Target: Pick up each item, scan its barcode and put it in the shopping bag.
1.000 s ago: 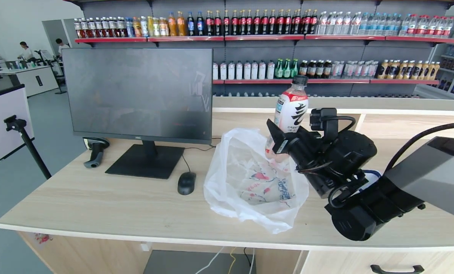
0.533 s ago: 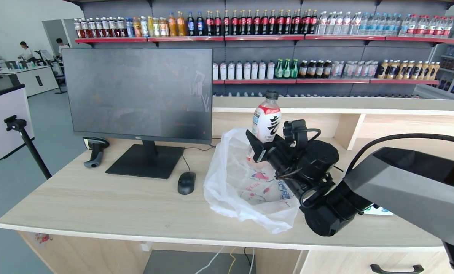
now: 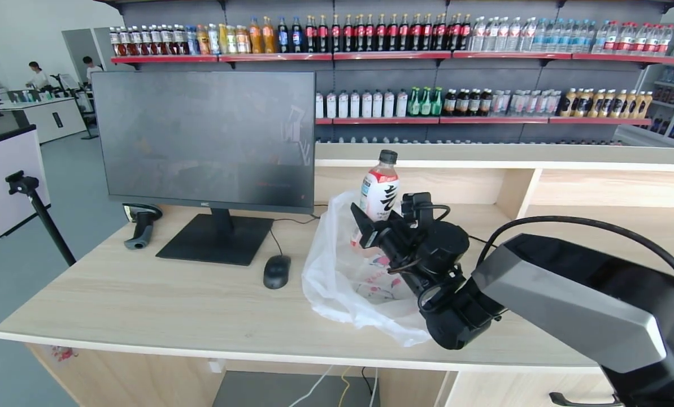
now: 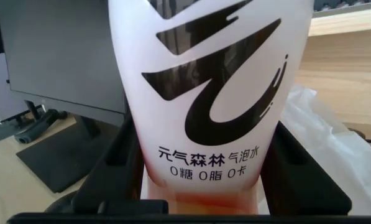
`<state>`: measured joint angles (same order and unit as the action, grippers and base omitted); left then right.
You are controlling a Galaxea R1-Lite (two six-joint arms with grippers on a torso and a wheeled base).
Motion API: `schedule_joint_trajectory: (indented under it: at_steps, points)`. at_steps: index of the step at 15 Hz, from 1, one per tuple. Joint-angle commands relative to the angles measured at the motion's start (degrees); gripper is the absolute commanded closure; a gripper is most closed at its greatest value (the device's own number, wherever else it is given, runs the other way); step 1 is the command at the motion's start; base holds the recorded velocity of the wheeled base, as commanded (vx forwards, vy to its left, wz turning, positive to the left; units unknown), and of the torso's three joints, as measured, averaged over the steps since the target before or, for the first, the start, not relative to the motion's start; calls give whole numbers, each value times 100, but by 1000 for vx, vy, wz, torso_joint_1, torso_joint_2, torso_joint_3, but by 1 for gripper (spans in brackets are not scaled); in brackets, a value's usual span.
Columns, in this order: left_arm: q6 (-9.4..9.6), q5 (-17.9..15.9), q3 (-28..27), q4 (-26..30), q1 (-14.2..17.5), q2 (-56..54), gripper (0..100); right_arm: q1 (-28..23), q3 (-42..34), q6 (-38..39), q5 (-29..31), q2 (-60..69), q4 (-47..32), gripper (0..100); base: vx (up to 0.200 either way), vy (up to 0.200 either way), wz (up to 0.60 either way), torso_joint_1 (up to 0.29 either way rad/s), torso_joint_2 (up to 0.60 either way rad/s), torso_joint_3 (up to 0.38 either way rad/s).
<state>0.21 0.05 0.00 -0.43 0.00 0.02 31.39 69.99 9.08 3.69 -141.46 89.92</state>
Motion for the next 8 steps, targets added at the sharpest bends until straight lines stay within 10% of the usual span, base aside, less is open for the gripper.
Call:
schedule_joint_trajectory:
  at_steps: [1,8]
  points:
    - [-3,4,0,-1,0,6,0,-10,208,15,-62,-286,8,100,0,0,0,0,0,0]
    - [-12,4,0,-1,0,6,0,-1,331,-108,-97,-549,8,100,0,0,0,0,0,0]
